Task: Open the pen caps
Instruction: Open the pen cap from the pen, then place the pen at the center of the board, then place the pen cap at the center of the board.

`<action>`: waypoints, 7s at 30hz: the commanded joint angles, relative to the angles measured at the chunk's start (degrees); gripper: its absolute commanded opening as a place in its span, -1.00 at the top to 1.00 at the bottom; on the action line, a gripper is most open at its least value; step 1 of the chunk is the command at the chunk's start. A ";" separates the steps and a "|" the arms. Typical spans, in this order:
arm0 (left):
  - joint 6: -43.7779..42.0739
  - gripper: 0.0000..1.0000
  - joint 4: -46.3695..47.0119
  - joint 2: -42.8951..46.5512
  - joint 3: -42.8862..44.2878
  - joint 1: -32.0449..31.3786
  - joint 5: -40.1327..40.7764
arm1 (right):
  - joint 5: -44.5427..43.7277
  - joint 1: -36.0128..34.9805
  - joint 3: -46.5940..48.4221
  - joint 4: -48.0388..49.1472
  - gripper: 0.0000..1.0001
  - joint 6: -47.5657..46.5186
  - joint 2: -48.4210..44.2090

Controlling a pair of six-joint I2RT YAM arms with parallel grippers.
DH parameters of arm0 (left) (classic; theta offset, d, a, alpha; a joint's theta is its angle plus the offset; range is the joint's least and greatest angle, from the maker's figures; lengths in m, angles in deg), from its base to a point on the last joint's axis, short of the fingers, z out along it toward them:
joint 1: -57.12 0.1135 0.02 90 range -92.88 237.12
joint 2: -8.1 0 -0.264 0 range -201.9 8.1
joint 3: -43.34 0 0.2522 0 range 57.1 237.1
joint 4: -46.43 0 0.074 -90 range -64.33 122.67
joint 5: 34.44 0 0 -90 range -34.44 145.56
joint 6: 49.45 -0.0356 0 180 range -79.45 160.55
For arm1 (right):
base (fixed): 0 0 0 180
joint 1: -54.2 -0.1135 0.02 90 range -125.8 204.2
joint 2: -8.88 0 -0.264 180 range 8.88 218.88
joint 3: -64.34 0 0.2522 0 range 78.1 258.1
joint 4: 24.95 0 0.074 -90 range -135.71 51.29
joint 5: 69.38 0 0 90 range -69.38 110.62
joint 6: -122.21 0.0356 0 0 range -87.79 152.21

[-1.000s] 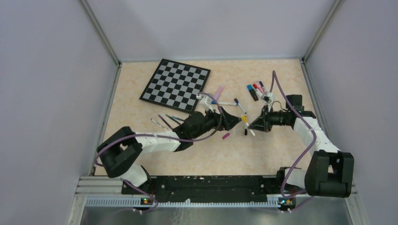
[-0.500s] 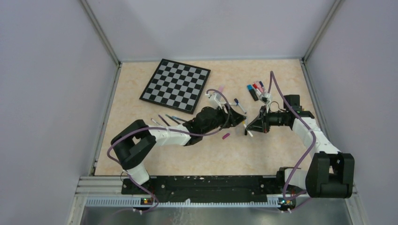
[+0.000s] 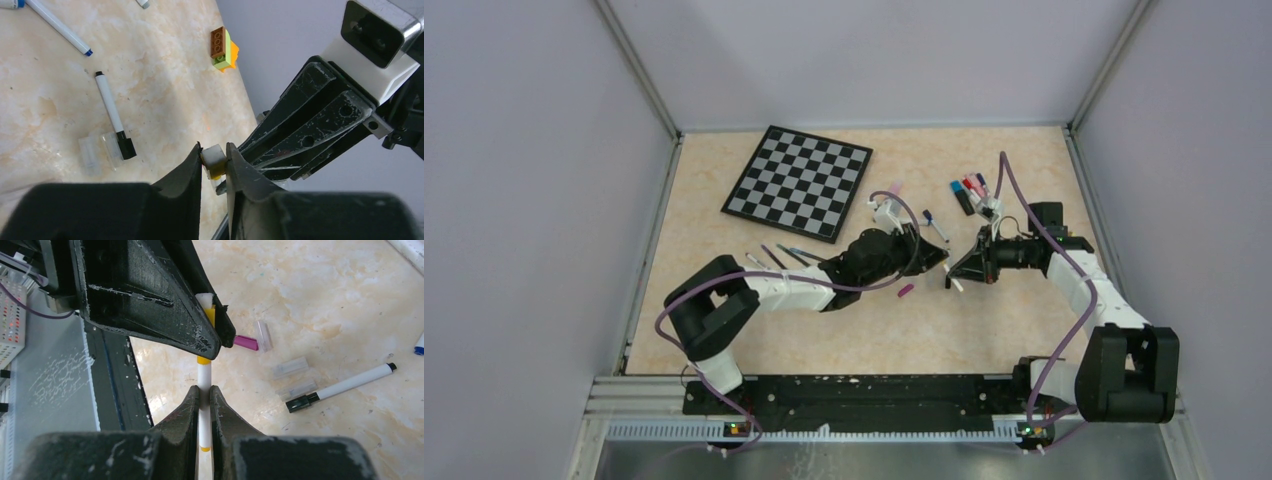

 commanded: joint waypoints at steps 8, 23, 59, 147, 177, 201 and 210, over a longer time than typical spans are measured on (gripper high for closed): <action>0.03 1.00 4.46 -1.09 1.09 -0.36 -2.29 | 0.94 -1.92 1.75 3.14 0.68 0.81 -2.07; -2.91 1.00 10.17 0.76 -0.78 0.47 0.19 | 0.62 -3.22 0.98 4.62 1.00 3.90 -0.54; -5.99 1.00 -8.81 51.21 -28.01 23.80 14.74 | -17.21 -21.42 6.56 5.45 1.00 0.50 6.18; -16.93 0.97 -26.95 18.69 -4.74 -0.65 -4.92 | -32.40 3.14 -4.32 17.21 0.05 17.03 -14.96; -15.54 0.87 -45.84 -26.77 41.61 -4.75 0.53 | -44.08 4.85 -3.92 19.81 0.03 22.41 -11.70; -17.07 0.20 -49.40 -28.00 46.62 -4.63 0.84 | -44.22 4.94 -4.18 19.71 0.04 21.93 -11.11; -16.89 0.18 -49.31 -27.53 46.39 -4.02 -1.48 | -42.82 4.94 -4.34 19.38 0.04 21.43 -10.16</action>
